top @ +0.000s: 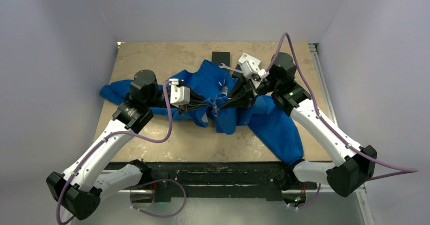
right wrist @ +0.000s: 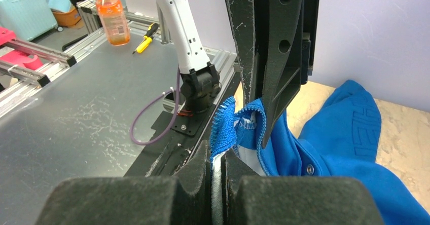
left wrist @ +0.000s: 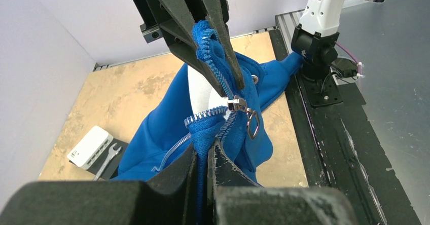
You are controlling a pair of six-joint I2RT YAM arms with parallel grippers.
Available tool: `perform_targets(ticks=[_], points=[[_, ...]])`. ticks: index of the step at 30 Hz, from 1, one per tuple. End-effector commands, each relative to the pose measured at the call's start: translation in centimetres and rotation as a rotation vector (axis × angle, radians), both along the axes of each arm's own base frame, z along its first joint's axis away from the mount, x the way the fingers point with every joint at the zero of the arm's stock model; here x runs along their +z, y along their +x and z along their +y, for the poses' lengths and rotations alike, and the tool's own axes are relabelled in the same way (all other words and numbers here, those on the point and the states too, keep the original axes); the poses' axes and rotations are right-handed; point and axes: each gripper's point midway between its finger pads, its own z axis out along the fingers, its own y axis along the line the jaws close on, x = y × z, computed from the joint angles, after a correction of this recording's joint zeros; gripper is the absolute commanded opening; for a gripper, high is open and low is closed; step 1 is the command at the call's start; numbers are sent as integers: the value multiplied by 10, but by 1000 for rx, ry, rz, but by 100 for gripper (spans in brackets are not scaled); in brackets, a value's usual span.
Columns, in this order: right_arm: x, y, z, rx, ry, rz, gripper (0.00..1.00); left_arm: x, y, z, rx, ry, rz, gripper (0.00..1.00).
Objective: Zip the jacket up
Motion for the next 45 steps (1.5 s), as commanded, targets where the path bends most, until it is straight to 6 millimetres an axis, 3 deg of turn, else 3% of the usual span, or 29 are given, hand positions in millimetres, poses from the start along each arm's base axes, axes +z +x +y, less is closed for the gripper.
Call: perform_targets(ticks=[1,19,28,45], points=[[24,-4,0,2,45,-82,0,12,-8,2,-29,-26,-71,0],[21,3,8,-13,28,-73,0,6,-8,2,-29,-11,-82,0],[12,0,3,-48,4,-68,0,19,-2,1,5,-46,-110,0],[19,-2,1,-56,3,-88,0,17,-3,2,6,-36,-109,0]])
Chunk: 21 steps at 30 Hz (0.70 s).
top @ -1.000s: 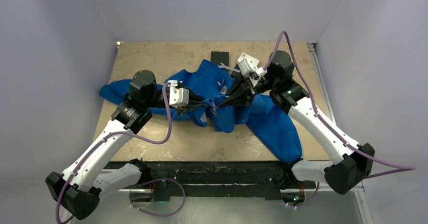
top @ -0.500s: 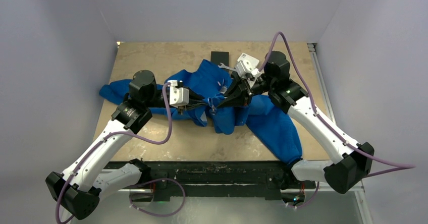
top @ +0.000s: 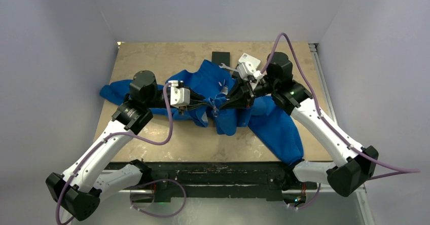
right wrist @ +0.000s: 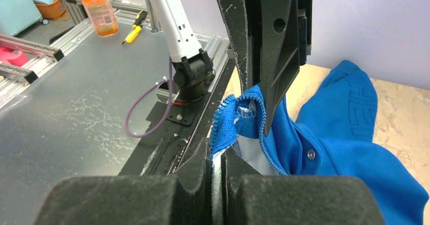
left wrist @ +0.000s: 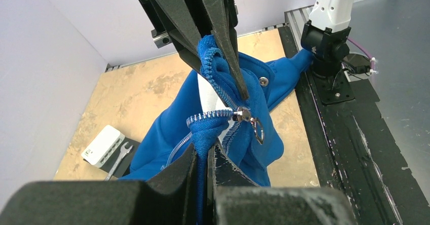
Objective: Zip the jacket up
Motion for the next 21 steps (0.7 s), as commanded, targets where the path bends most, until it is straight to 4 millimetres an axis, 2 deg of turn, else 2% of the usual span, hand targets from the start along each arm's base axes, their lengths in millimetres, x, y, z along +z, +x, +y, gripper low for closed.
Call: perform_targets(ticks=[1,8,16,21], points=[[31,-6,-2,6,55,-97,0,16,-7,1,-15,-35,-66,0],[33,0,2,16,56,-92,0,12,2,2,32,-27,-82,0],[34,2,7,29,58,-87,0,3,4,0,49,1,-100,0],[29,-2,2,10,50,-83,0,11,8,1,86,-25,-97,0]])
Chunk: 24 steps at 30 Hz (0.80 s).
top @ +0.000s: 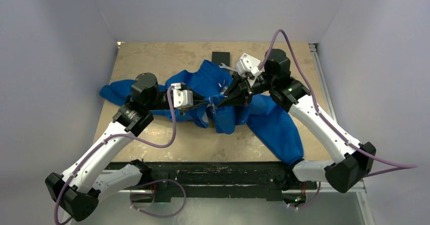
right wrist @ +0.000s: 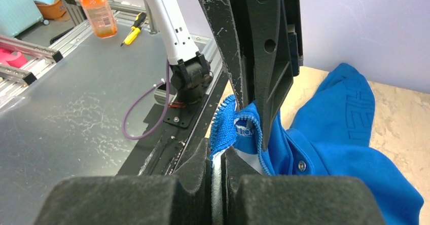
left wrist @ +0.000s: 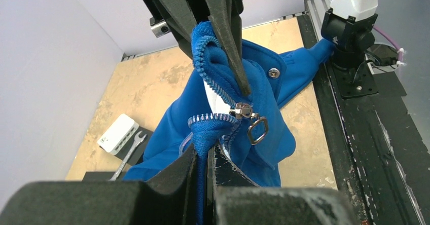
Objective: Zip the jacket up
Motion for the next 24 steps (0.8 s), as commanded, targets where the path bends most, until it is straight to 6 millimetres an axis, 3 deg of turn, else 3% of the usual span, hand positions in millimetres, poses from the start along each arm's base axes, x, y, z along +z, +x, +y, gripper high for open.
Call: perform_targets(ticks=[1,6,16,24], points=[[22,-10,-4,-2,45,-76,0,22,3,2,40,-57,-54,0],[16,-8,-7,-42,26,-78,0,32,7,3,68,-90,-43,0],[22,1,-5,-92,37,-108,0,22,-1,2,25,-53,-19,0],[17,-1,-7,-95,25,-97,0,29,1,4,48,-62,-18,0]])
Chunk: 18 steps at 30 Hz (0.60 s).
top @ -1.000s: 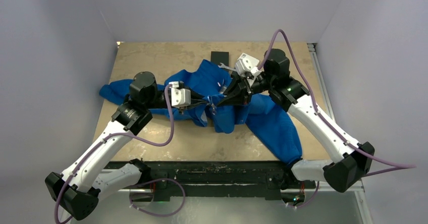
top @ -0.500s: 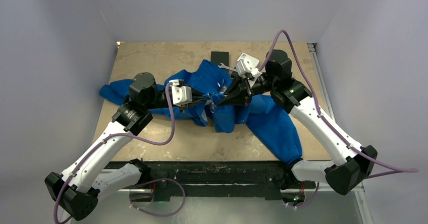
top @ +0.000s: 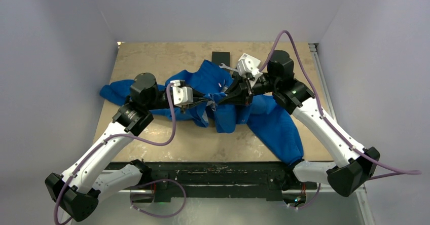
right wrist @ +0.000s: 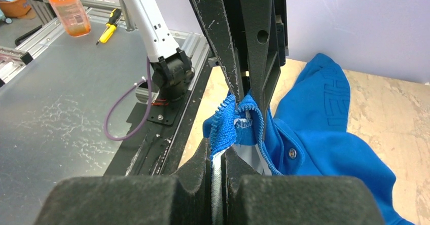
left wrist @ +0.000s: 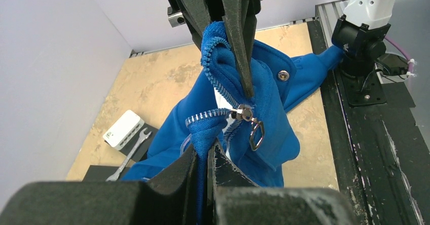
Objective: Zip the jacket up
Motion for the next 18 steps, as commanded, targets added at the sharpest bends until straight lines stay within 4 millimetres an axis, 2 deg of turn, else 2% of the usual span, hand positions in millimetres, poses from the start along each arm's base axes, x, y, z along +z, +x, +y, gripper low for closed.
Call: perform_targets(ticks=[1,10,13,18], points=[[14,-7,-3,-2,32,-65,0,24,-7,2,-5,-34,-38,0],[18,-10,-6,0,35,-78,0,19,-15,2,-32,28,105,0],[19,-13,-6,10,42,-75,0,16,-27,0,-83,25,168,0],[24,-18,-7,27,65,-65,0,0,-35,-3,-137,57,230,0]])
